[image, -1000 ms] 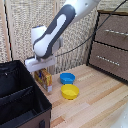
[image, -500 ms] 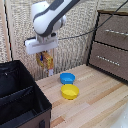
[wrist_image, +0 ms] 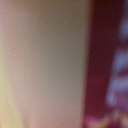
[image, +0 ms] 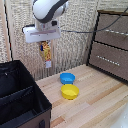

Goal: Kindly direct your grabber toward the cereal bar. Delicately grip the cereal bar using your grabber. Transport the clutched cereal bar to the rear part of the organizer. Set the cereal bar down and place it in the rear section of the organizer.

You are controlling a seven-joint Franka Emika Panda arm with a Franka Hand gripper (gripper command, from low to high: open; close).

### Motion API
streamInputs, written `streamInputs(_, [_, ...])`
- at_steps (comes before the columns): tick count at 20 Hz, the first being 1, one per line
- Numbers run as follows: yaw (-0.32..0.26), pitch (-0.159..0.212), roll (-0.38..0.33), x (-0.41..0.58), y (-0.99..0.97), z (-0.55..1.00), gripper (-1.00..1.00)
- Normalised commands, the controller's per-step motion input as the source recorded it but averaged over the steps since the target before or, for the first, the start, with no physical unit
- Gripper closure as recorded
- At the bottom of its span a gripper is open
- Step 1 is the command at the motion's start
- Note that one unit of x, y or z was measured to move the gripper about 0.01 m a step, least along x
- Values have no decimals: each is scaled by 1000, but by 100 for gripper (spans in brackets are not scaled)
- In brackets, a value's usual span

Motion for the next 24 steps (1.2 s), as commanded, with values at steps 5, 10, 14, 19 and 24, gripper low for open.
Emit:
streamInputs(5, [-310, -42, 0, -19, 111, 689, 100])
streamInputs(10, [-318, -31, 13, -18, 79, 633, 100])
streamInputs(14, [-297, 0, 86, -6, 117, 381, 100])
streamInputs(19, [-281, 0, 182, -1, 107, 329, 100])
streamInputs(24, [-283, 0, 235, -1, 55, 336, 100])
